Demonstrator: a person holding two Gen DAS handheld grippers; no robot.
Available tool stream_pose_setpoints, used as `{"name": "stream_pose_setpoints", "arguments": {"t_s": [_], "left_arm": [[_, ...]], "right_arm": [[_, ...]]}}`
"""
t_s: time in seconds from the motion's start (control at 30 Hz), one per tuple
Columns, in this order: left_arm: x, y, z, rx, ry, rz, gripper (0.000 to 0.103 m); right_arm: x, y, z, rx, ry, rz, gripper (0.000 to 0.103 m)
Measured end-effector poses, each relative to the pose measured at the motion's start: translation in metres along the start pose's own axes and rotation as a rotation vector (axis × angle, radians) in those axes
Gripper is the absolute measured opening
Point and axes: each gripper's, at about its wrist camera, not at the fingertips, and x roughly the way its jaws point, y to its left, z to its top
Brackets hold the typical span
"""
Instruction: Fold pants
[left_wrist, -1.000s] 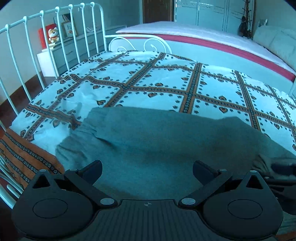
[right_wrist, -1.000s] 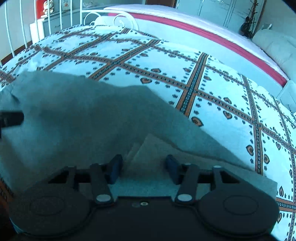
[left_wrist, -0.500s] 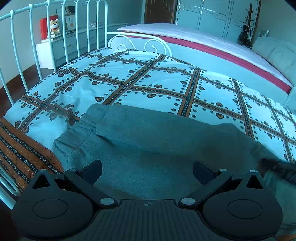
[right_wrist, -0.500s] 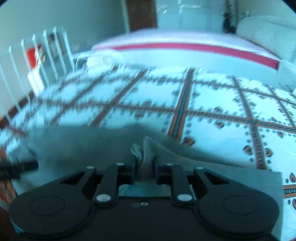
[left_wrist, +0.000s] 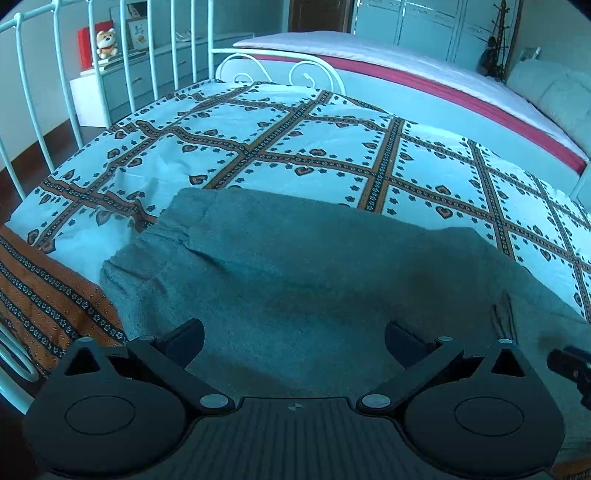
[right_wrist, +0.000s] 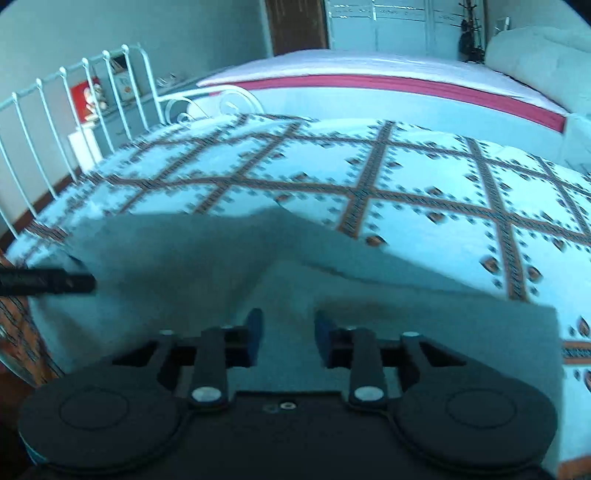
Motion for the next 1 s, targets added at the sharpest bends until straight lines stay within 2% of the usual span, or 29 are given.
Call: {"name": "stream_pose_setpoints", "arguments": {"t_s": [0.2, 0.27, 0.33, 0.43, 0.53, 0.67, 0.8, 1.0], "left_arm": [[0.002, -0.01, -0.003, 0.03, 0.01, 0.014, 0.103], [0.003, -0.014, -0.005, 0.038, 0.019, 0.015, 0.103], [0.003, -0.015, -0.006, 0.046, 0.036, 0.011, 0.103], [0.001, -0.01, -0.007, 0.023, 0.061, 0.001, 0.103], [-0.004, 0.003, -0.007, -0.036, 0.076, 0.02, 0.103], [-0.008, 0.027, -0.007, -0.126, 0.112, 0.039, 0.103], [-0.011, 0.054, -0.01, -0.26, 0.145, 0.047, 0.103], [0.001, 0.099, -0.019, -0.503, 0.199, 0.042, 0.103]], "right_arm": [[-0.003, 0.003, -0.03, -0.052, 0.014, 0.008, 0.013], [0.009, 0.003, -0.039, -0.06, 0.083, 0.014, 0.015], [0.004, 0.005, -0.041, -0.08, 0.057, 0.016, 0.015], [-0.015, -0.005, -0.033, -0.012, -0.015, 0.068, 0.022], [-0.033, -0.018, -0.028, 0.045, -0.086, 0.103, 0.027], [-0.045, -0.033, -0.028, 0.071, -0.151, 0.101, 0.046], [-0.044, -0.04, -0.029, 0.111, -0.156, 0.133, 0.048], [-0.043, -0.03, -0.031, 0.091, -0.164, 0.173, 0.05]]}}
